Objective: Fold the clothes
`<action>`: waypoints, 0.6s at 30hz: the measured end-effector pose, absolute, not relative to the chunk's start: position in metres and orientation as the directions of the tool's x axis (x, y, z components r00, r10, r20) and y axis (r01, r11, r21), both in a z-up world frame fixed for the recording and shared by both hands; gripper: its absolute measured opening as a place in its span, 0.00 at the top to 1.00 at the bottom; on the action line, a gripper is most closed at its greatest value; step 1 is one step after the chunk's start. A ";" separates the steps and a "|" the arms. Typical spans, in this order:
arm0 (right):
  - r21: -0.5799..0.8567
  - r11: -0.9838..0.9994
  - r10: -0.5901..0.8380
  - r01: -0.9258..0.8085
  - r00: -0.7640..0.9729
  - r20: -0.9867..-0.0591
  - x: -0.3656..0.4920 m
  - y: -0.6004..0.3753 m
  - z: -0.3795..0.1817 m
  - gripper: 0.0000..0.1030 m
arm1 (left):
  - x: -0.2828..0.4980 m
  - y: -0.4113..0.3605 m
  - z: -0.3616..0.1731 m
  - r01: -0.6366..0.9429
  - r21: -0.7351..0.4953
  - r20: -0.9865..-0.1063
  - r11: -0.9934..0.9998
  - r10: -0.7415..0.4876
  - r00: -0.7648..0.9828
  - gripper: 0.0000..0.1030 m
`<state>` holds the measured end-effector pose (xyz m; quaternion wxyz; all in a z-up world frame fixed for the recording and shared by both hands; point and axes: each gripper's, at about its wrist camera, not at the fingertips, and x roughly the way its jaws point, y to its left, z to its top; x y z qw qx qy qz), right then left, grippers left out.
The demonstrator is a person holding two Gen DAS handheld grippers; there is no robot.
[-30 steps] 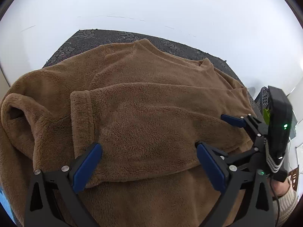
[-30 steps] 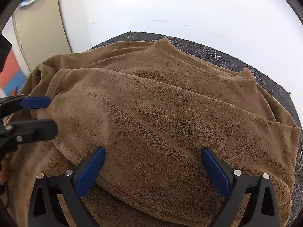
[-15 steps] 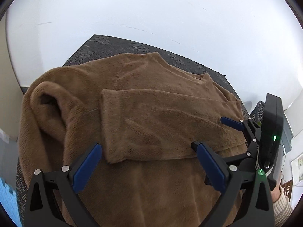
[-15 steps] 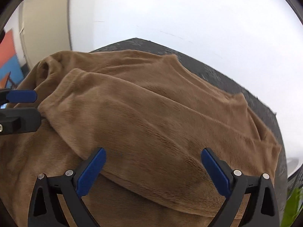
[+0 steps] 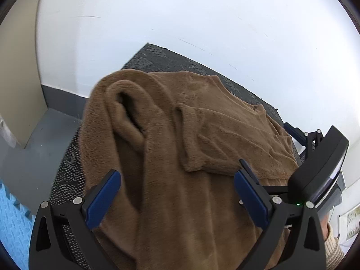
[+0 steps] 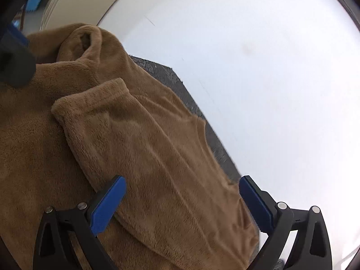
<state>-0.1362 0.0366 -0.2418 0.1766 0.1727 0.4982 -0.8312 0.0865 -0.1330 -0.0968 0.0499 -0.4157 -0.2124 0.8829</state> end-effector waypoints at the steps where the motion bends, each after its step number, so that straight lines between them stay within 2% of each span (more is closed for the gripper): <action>1: -0.774 -0.436 -0.119 0.460 -0.882 -0.457 -0.136 0.034 -0.242 0.01 | 0.089 -0.136 -0.097 0.091 -0.418 -0.712 -0.904 0.263 -0.651 0.01; 7: -0.833 -0.396 -0.080 0.386 -0.919 -0.387 -0.140 0.020 -0.244 0.01 | 0.108 -0.151 -0.100 0.109 -0.430 -0.706 -0.896 0.258 -0.660 0.01; 18: -0.878 -0.348 -0.008 0.328 -0.938 -0.347 -0.161 -0.019 -0.246 0.01 | 0.148 -0.178 -0.107 0.160 -0.450 -0.703 -0.879 0.238 -0.670 0.01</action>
